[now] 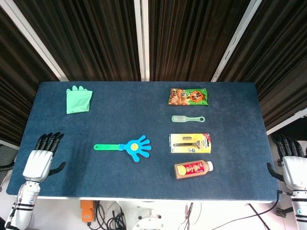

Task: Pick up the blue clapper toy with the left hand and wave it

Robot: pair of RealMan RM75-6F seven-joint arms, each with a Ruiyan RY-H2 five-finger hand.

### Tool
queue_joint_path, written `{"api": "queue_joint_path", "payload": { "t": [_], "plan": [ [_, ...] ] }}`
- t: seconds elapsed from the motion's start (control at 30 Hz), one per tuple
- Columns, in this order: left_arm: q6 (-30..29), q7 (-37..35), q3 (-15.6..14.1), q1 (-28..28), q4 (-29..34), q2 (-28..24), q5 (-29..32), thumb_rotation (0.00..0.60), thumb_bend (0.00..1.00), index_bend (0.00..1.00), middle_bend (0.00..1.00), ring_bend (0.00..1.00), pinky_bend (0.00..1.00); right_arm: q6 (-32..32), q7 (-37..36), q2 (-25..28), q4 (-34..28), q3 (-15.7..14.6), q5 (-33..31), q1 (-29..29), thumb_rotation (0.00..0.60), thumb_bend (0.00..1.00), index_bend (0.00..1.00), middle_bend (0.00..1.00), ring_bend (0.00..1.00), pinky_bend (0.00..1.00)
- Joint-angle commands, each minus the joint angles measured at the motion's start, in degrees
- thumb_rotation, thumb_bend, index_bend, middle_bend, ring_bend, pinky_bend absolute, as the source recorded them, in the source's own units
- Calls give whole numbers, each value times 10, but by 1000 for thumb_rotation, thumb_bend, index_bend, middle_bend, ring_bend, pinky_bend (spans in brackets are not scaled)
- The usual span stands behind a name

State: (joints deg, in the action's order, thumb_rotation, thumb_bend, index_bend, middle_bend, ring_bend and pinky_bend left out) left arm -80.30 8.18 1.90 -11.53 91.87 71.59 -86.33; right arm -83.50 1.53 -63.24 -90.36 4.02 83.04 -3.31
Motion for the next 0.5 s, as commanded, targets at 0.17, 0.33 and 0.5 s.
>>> {"api": "queue_joint_path", "payload": {
  "t": [0.17, 0.33, 0.5],
  "plan": [
    [-3, 2, 2, 1, 2, -1, 1, 600, 221, 38, 40, 0, 0, -1, 0, 1, -1, 0, 1, 0, 600, 274, 0, 0, 0, 0],
    [-6, 3, 2, 2, 6, -4, 0, 600, 221, 38, 41, 0, 0, -3, -1, 2, -2, 0, 2, 0, 600, 274, 0, 0, 0, 0],
    [4, -2, 4, -4, 10, -5, 2, 600, 221, 38, 41, 0, 0, -2, -1, 2, -2, 3, 0, -1, 600, 275, 0, 0, 0, 0]
  ]
}}
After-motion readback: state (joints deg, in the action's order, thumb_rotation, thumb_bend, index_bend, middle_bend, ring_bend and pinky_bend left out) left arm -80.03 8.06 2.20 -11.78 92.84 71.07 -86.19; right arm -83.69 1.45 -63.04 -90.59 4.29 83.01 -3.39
